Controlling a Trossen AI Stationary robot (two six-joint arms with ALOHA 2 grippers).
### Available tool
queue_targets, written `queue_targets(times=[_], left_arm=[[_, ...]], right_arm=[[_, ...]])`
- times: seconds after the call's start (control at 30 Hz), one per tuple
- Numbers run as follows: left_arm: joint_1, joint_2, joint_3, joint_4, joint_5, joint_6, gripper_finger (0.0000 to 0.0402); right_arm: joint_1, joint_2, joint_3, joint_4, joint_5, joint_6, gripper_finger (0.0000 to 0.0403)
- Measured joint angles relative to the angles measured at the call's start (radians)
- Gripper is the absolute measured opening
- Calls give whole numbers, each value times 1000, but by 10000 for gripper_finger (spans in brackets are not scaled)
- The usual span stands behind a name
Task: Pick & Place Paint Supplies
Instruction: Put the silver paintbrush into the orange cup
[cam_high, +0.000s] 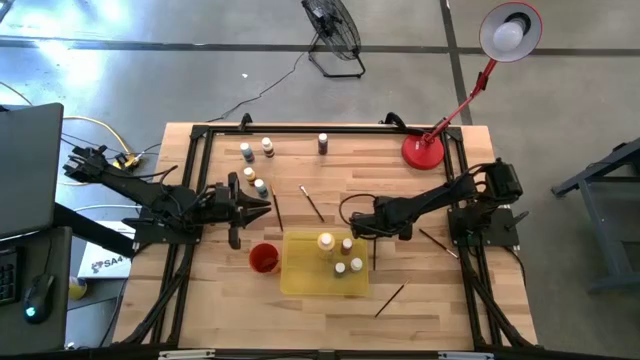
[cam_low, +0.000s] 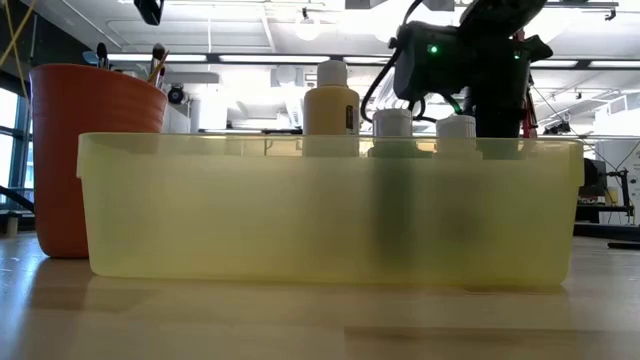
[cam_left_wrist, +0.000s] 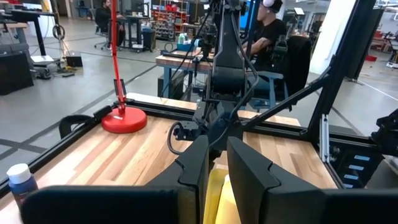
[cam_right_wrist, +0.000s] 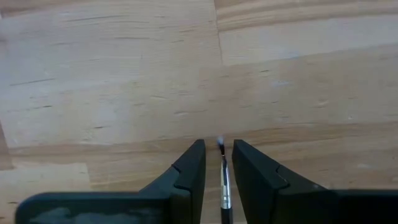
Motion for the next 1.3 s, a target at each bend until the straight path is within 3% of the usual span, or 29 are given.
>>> queue_targets(times=[0.23, 0.5, 0.9, 1.3], left_arm=[[0, 0, 0, 1, 0, 2, 58], [0, 0, 0, 1, 0, -2, 58], [0, 0, 0, 1, 0, -3, 58], [0, 0, 0, 1, 0, -3, 58]], right_arm=[[-9, 1, -1, -11, 11, -30, 67], [-8, 3, -2, -11, 31, -75, 8], [-8, -8, -3, -16, 45, -134, 4], [-17, -146, -8, -113, 123, -186, 3]])
